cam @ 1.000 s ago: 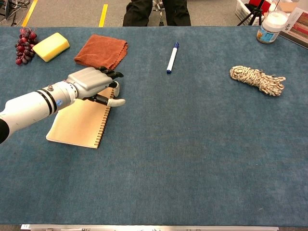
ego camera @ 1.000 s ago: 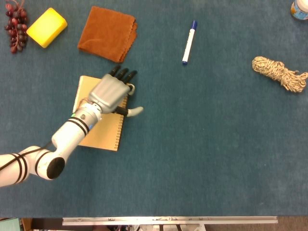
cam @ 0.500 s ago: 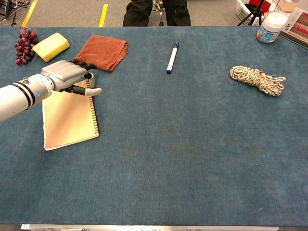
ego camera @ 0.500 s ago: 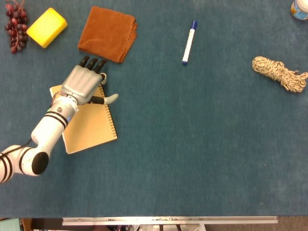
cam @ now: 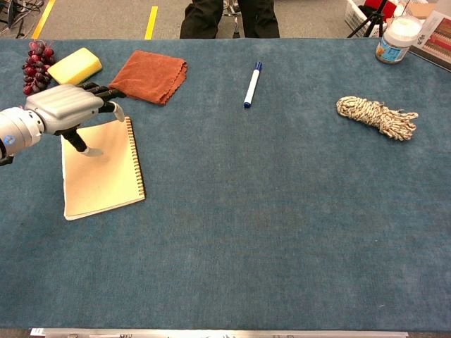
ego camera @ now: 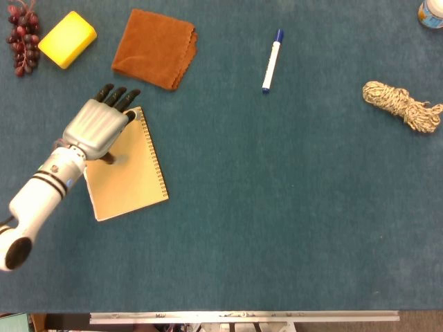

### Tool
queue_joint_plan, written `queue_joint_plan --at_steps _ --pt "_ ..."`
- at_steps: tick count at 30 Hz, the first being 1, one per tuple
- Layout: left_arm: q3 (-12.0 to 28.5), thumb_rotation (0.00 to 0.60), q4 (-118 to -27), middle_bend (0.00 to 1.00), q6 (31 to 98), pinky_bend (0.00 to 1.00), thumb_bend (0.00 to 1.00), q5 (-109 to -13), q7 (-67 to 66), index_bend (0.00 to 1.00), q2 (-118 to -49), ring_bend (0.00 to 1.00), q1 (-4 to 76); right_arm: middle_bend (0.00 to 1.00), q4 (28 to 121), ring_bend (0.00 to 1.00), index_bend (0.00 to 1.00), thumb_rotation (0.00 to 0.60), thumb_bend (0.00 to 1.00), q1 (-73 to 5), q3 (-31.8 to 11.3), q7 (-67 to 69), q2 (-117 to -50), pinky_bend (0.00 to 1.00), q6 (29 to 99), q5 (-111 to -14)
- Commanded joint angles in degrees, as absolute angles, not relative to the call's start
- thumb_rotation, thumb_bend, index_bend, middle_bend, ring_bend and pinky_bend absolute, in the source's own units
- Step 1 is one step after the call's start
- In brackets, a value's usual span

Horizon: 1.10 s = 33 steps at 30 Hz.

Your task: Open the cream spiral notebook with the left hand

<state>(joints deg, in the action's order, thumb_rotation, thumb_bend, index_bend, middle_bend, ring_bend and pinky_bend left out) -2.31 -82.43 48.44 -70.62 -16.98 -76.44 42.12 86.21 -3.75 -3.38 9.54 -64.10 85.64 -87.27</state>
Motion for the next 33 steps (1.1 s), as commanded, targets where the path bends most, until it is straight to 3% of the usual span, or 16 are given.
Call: queue_joint_plan --at_steps 1,16,33 --pt "-4.9 0.6 -79.1 0.0 50.8 0.0 0.17 -77.7 -12.1 0.23 -75.1 0.0 40.3 0.45 86.3 0.4 0.54 0.6 0.38 -3.8 -3.3 9.4 -64.1 0.47 85.6 -87.3" --pt "-11.0 0.6 -62.3 0.0 60.5 0.0 0.17 -95.4 0.7 0.22 -77.2 0.0 36.3 0.45 87.9 0.4 0.54 0.6 0.38 -4.1 -3.2 7.7 -63.9 0.47 85.2 -87.6" --pt "-13.2 0.6 -49.0 0.0 66.4 0.0 0.17 -99.3 11.5 0.19 -82.9 0.0 31.3 0.45 90.0 0.4 0.54 0.6 0.38 -4.3 -2.9 5.6 -63.5 0.47 85.2 -88.2"
